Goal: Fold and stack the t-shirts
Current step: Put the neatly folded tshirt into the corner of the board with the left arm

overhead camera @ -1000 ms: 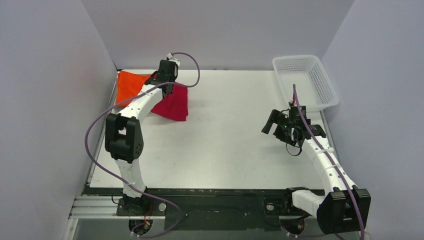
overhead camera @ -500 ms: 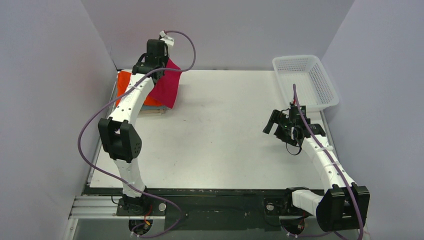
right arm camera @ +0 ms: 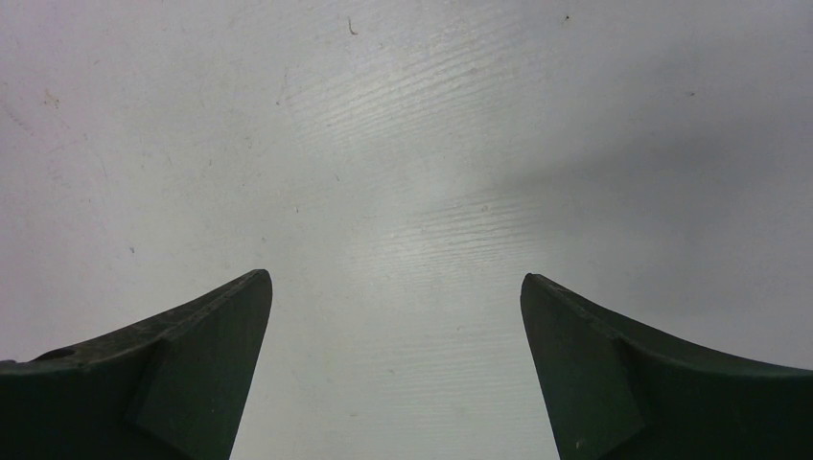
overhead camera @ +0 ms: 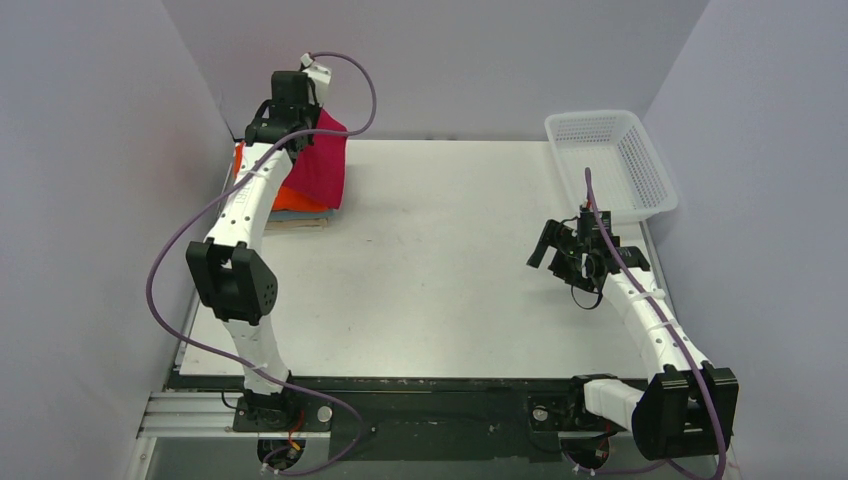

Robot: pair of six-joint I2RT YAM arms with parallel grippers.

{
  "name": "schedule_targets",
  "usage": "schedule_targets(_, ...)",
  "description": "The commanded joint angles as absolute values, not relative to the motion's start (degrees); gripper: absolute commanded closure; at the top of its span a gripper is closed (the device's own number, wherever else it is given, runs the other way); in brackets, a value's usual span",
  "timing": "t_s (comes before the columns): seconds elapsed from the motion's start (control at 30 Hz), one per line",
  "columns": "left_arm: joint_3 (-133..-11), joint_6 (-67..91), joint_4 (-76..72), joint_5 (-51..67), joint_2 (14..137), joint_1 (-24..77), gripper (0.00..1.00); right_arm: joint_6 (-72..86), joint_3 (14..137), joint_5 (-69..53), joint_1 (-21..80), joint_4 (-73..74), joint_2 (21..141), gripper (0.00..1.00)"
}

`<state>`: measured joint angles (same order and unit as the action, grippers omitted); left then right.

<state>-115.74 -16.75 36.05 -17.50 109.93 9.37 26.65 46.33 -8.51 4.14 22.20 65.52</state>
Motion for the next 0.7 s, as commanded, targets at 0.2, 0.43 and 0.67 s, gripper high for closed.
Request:
schedule_targets(0.2, -115.3, -18.4, 32.6, -7.8, 110.1, 0.6, 1.00, 26.2, 47.9, -5.2, 3.8, 25.6, 66.5, 0.02)
schedule_targets(0.43, -113.1, -17.8, 29.2, -3.5, 113.8, -5.1, 1.00, 26.5, 49.3, -4.1, 3.8, 27.2, 67.5, 0.02)
schedule_targets(0.67, -117.1, -15.7, 29.0, 2.2, 119.2, -9.7, 1.00, 27.1, 50.5, -3.5, 3.9, 28.5, 68.3, 0.02)
